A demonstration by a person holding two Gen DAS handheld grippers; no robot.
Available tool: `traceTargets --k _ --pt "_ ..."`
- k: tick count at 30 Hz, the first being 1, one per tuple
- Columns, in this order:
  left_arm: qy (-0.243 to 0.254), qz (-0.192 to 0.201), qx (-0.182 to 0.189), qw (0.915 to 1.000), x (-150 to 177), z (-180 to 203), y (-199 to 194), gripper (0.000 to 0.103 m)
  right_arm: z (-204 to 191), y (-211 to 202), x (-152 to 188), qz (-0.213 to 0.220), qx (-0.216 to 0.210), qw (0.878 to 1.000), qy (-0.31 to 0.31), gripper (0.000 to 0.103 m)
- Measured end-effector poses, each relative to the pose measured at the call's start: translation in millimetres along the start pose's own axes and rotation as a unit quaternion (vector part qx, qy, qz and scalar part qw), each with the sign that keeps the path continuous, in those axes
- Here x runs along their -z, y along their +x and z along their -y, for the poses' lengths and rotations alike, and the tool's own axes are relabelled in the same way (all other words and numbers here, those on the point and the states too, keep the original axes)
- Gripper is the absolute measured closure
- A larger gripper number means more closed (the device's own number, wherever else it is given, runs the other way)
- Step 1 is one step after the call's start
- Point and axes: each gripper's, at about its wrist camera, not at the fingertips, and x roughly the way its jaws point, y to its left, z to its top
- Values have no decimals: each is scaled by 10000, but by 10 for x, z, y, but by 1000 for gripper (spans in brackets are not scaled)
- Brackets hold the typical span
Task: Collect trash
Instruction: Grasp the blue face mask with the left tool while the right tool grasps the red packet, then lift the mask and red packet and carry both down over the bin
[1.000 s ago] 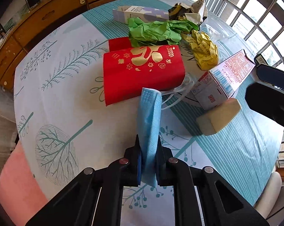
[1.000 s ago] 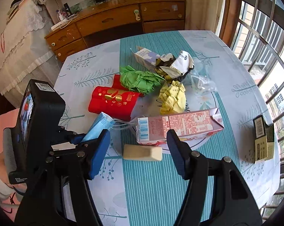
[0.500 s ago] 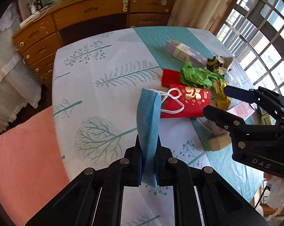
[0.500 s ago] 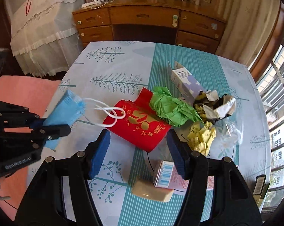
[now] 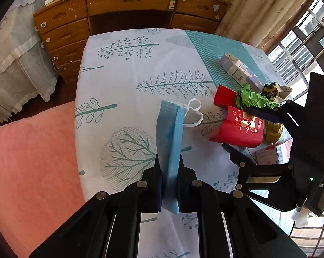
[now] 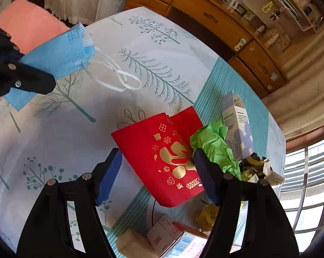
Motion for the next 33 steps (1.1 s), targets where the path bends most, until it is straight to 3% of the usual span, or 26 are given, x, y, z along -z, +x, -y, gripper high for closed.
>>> traceTargets --k 7,12,16,20,26,30,33 --pt "-99 -50 11 9999 -2 -49 68 93 60 228 -135 -170 -204 9995 -198 37" --pt "-98 -36 38 9999 11 -10 41 93 217 226 -190 -169 -417 9986 296 68" --pt "-22 4 68 10000 40 90 -46 93 451 2 -104 134 -844 9900 1121 77" --pt "71 69 105 9999 100 236 -178 93 856 -235 103 499 -1815 9492 2521 78" --pt "224 189 121 9995 258 548 -435 93 1172 -568 536 958 -2640 8823 3776 78" --pt "321 303 107 9990 411 804 -660 93 1251 -840 814 1236 -2904 8552 4112 78" --pt "335 378 105 9987 555 1007 -839 93 1251 -1093 1057 1391 -2930 8505 4141 78"
